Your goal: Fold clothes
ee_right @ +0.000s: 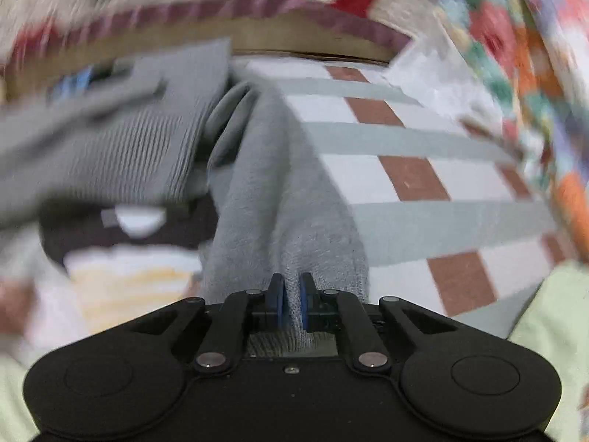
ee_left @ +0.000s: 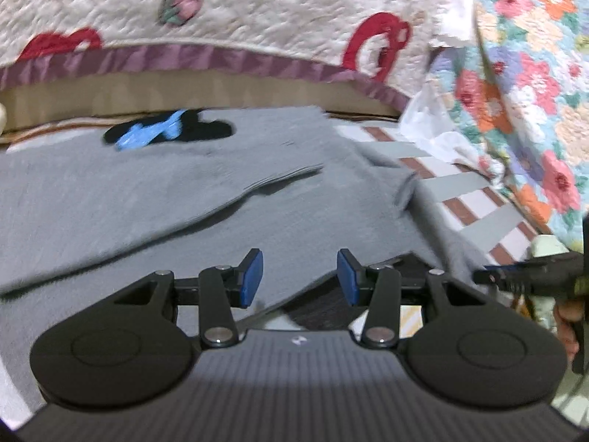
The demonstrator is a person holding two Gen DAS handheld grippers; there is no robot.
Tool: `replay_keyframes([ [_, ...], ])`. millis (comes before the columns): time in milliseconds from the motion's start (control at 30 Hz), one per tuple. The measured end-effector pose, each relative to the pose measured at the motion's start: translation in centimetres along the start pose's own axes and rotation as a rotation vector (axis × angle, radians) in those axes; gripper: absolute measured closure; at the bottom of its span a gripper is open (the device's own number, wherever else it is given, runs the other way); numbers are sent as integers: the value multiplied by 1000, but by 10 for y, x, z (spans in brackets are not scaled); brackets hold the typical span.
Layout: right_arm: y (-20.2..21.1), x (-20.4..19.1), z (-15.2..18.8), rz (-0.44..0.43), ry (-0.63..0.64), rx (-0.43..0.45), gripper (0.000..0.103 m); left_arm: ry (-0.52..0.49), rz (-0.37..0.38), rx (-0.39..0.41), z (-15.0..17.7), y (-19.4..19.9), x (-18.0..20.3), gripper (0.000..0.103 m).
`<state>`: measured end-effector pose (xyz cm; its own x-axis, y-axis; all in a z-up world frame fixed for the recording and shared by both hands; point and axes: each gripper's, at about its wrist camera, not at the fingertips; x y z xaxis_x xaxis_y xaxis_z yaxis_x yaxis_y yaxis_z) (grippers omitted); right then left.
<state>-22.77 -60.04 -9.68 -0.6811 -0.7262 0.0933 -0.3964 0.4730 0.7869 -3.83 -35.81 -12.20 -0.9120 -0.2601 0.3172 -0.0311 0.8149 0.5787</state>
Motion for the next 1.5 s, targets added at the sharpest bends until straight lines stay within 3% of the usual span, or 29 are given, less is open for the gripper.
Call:
replay_keyframes([
  [133, 17, 44, -11, -89, -164, 25, 92, -134, 42, -101, -36, -1, 29, 60],
  [167, 20, 55, -10, -118, -208, 15, 88, -172, 47, -128, -46, 0, 36, 60],
  [233, 22, 77, -5, -187, -316, -26, 72, -245, 42, -145, -66, 13, 47, 59],
  [267, 20, 89, 0, -227, -380, -57, 46, -281, 38, -151, -76, 20, 52, 59],
  [300, 17, 96, 5, -259, -429, -84, 31, -287, 34, -147, -86, 29, 52, 59],
  [333, 14, 98, 14, -292, -475, -120, 30, -277, 28, -142, -95, 37, 50, 59],
  [433, 1, 99, 39, -366, -623, -193, 30, -245, -5, -155, -118, 52, 44, 59],
  [533, -24, 86, 51, -340, -716, -213, 29, -232, -61, -157, -134, 62, 37, 58],
  [567, -31, 83, 46, -354, -716, -184, 39, -234, -71, -142, -136, 65, 35, 58],
  [600, -38, 81, 41, -370, -715, -155, 84, -242, -79, -124, -137, 66, 34, 57],
  [633, -45, 78, 36, -385, -714, -126, 87, -249, -88, -110, -134, 65, 32, 56],
  [800, -26, 99, -63, -452, -612, 87, 88, -254, -117, -37, -119, 47, 22, 56],
  [933, 9, 126, -182, -418, -436, 243, 88, -184, -105, 14, -103, 10, 5, 56],
  [967, 19, 130, -214, -393, -402, 272, 88, -153, -99, 31, -99, -1, -3, 56],
  [1067, 34, 130, -283, -454, -351, 298, 88, -79, -84, 93, -89, -39, -25, 56],
  [1200, 30, 77, -337, -649, -356, 191, 88, 29, -143, 153, -78, -78, -41, 56],
  [1267, 24, 31, -346, -767, -344, 131, 88, 154, -119, 168, -69, -81, -59, 56],
  [1300, 20, 2, -344, -809, -319, 106, 88, 199, -98, 172, -66, -81, -68, 56],
  [1433, -12, -116, -321, -862, -215, 9, 87, 244, -155, 164, -57, -62, -95, 56],
  [1467, -25, -139, -313, -866, -186, -21, 85, 254, -171, 162, -54, -57, -101, 56],
  [1500, -41, -159, -305, -869, -166, -76, 76, 264, -186, 160, -52, -52, -108, 56],
])
Point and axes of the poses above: each gripper's, at about its wrist camera, not at the fingertips, and y roughly against the way its jaws point, x to its right, z to its underside, and after that the axes turned 7 degrees about z, right-handed
